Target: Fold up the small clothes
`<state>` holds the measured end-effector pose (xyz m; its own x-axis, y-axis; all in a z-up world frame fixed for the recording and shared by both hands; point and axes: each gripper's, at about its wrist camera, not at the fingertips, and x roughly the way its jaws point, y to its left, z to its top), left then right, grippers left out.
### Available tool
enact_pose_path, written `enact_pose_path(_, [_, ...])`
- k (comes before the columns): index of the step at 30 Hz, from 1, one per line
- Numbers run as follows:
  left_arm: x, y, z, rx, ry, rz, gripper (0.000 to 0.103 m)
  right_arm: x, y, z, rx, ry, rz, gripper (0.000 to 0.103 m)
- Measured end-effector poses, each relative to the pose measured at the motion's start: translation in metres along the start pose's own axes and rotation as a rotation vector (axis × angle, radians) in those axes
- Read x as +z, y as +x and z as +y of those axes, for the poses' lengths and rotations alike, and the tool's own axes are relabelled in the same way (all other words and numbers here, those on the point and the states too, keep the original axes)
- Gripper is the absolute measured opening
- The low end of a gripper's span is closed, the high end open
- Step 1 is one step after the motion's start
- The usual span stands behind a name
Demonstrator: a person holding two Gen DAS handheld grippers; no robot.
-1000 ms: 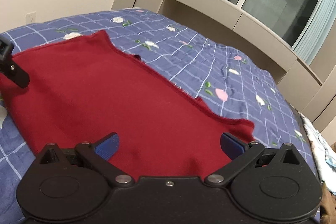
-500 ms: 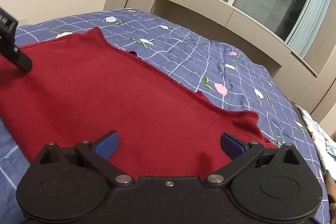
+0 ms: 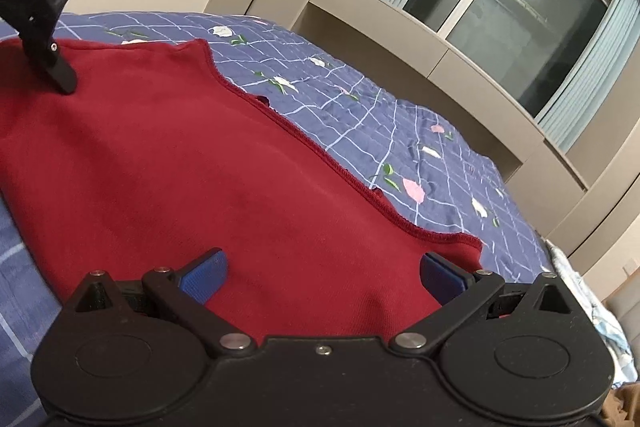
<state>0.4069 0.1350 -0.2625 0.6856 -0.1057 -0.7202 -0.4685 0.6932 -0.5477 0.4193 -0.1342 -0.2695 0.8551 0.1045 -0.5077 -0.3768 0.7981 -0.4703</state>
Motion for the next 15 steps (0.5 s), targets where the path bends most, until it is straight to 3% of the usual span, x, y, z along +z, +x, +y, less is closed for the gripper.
enact_pose_path(3, [0.001,0.003,0.005,-0.005,-0.045,0.008,0.049,-0.003,0.0,-0.001,-0.001,0.01,-0.007,0.102])
enact_pose_path(6, [0.001,0.006,0.006,-0.007,-0.064,0.01,0.048,-0.004,0.0,-0.002,0.002,0.018,-0.01,0.102])
enact_pose_path(9, [-0.001,0.005,0.001,-0.012,-0.05,-0.004,0.028,-0.005,-0.001,-0.002,0.006,0.02,-0.012,0.102])
enact_pose_path(12, [-0.002,0.001,-0.005,-0.004,-0.045,-0.028,0.018,-0.004,-0.001,-0.002,0.005,0.016,-0.013,0.102])
enact_pose_path(15, [-0.002,-0.005,-0.012,-0.011,-0.039,-0.051,0.013,-0.003,0.0,-0.002,0.006,0.01,-0.008,0.102])
